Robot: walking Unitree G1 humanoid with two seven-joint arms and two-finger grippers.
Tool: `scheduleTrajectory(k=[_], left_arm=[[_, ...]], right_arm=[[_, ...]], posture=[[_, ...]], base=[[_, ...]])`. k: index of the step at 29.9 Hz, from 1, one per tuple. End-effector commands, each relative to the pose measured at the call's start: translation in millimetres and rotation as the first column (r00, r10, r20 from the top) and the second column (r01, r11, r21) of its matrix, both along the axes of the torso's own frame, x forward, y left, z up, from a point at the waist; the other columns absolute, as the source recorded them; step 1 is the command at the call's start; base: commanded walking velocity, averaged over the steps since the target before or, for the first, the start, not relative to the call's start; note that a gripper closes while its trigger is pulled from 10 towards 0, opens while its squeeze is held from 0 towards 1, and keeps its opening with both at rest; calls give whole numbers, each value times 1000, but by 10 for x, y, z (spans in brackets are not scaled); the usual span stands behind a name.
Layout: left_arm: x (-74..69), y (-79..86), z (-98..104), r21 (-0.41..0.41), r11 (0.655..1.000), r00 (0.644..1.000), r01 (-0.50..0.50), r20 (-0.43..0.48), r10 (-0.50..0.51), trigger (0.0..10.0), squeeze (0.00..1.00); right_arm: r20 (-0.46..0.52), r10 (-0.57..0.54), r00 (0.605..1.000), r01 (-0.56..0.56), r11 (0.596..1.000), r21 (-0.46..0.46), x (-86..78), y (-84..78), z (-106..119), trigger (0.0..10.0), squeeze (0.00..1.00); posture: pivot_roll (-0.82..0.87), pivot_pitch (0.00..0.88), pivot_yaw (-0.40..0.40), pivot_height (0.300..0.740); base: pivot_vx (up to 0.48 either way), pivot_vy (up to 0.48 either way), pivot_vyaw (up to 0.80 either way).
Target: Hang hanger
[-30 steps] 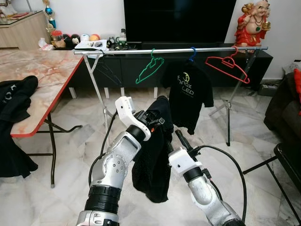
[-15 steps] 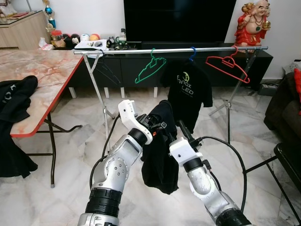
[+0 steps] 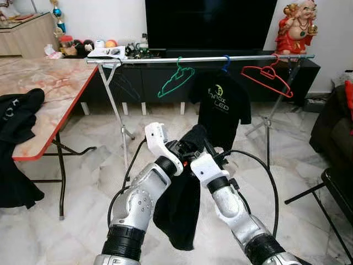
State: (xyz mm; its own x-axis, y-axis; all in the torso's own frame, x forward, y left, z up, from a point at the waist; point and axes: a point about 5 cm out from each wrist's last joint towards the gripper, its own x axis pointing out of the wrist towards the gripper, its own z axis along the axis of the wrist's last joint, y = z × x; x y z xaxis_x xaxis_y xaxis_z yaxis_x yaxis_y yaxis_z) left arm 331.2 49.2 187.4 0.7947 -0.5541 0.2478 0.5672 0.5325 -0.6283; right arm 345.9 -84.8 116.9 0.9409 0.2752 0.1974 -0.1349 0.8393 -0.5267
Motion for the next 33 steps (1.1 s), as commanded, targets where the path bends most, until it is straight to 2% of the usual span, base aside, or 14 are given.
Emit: scheduleTrajectory(k=[1, 7, 13, 14, 17, 22, 27, 30, 32, 33], left_arm=[[-54, -94, 92, 37, 998, 997, 42, 67, -45, 10000, 0], [-64, -122, 24, 119, 992, 996, 38, 72, -47, 10000, 0], [-45, -135, -85, 224, 975, 998, 8, 64, -23, 10000, 0], [-44, -145, -119, 255, 967, 998, 4, 65, -21, 10000, 0], [-44, -148, -151, 280, 960, 998, 1, 63, -19, 10000, 0], [-50, -142, -229, 332, 943, 998, -3, 63, -19, 10000, 0], [-45, -130, -339, 388, 922, 999, -14, 52, -6, 10000, 0], [-41, -130, -358, 401, 916, 999, -18, 54, -3, 10000, 0], [-33, -124, -421, 455, 890, 998, -31, 58, 6, 10000, 0], [-30, -116, -463, 501, 864, 998, -43, 70, 9, 10000, 0]], right_arm=[[-12, -67, 998, 68, 997, 48, 68, -57, 62, 10000, 0], [-26, -69, 997, 71, 994, 77, 84, -71, 92, 10000, 0], [-45, 41, 998, -37, 996, 87, 17, 61, 93, 10000, 0], [-70, 107, 992, -102, 992, 79, -33, 143, 60, 10000, 0], [-104, 148, 983, -142, 988, 69, -76, 197, 9, 10000, 0], [-175, 95, 980, -92, 995, 24, -123, 157, -129, 10000, 0], [-205, 43, 978, -31, 998, 63, -170, 96, -187, 10000, 0], [-215, 47, 975, -32, 997, 73, -186, 96, -181, 10000, 0], [-247, 51, 968, -33, 997, 76, -217, 107, -190, 10000, 0], [-266, 58, 962, -36, 996, 85, -232, 112, -202, 10000, 0]], posture=[[85, 0, 20, 740], [81, 0, 21, 740], [71, 0, 24, 740], [68, 0, 25, 740], [66, 0, 25, 740], [65, 0, 24, 740], [63, 0, 25, 740], [63, 0, 25, 740], [60, 0, 25, 740], [60, 0, 24, 740]], base=[[0, 0, 0], [0, 0, 0], [0, 0, 0], [0, 0, 0], [0, 0, 0], [0, 0, 0], [0, 0, 0], [0, 0, 0], [0, 0, 0], [0, 0, 0]])
